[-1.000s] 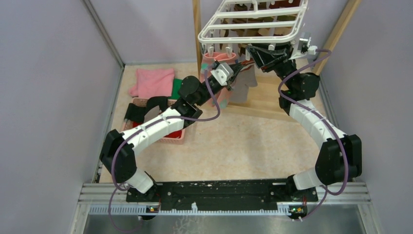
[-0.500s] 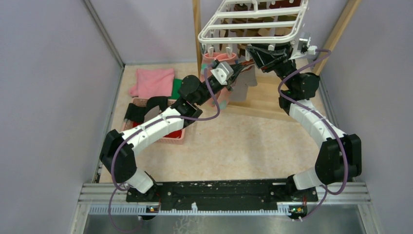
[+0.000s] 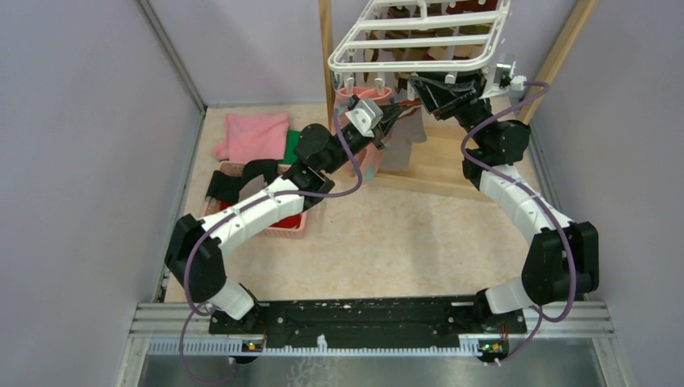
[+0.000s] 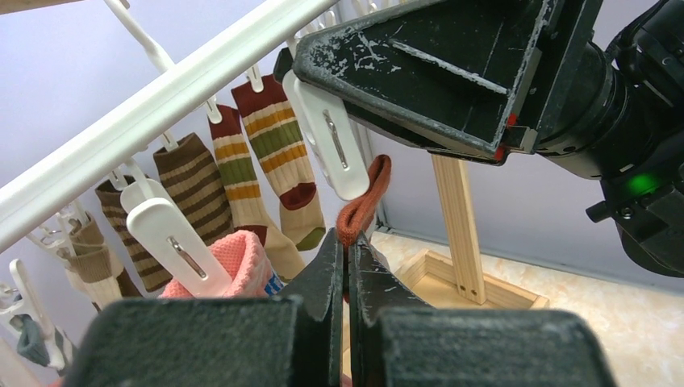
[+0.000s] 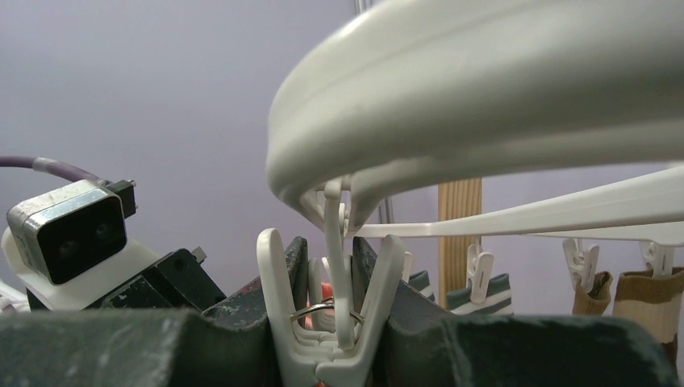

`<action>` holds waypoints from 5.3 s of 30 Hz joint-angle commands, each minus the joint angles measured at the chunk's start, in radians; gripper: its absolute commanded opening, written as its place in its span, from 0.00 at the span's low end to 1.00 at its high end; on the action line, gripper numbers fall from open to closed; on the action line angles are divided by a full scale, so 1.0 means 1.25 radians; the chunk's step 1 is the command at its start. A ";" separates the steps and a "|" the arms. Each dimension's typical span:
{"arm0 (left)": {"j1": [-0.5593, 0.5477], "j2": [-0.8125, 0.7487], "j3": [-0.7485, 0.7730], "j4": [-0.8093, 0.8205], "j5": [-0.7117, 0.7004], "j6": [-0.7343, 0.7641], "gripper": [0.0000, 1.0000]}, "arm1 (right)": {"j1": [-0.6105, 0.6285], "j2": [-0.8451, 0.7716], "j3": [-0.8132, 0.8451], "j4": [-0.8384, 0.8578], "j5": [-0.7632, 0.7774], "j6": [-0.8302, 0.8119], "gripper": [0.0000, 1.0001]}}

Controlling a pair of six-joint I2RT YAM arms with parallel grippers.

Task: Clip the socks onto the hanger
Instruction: Clamp the sock onto the hanger.

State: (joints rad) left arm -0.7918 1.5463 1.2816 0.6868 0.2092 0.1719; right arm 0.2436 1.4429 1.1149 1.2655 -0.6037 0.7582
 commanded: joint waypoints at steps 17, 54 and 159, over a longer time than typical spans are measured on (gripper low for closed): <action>0.031 -0.068 0.006 0.036 0.089 -0.136 0.00 | -0.016 0.012 0.042 0.025 -0.016 0.008 0.01; 0.058 -0.021 -0.046 0.087 0.140 0.057 0.00 | -0.024 0.027 0.037 0.073 -0.044 0.033 0.01; 0.040 0.008 0.094 -0.084 0.128 0.103 0.00 | -0.029 0.079 0.074 0.171 -0.117 0.099 0.01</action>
State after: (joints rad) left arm -0.7486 1.5642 1.3548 0.5575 0.3367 0.3534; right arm 0.2127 1.5333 1.1614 1.4372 -0.7181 0.8677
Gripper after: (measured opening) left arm 0.014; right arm 0.228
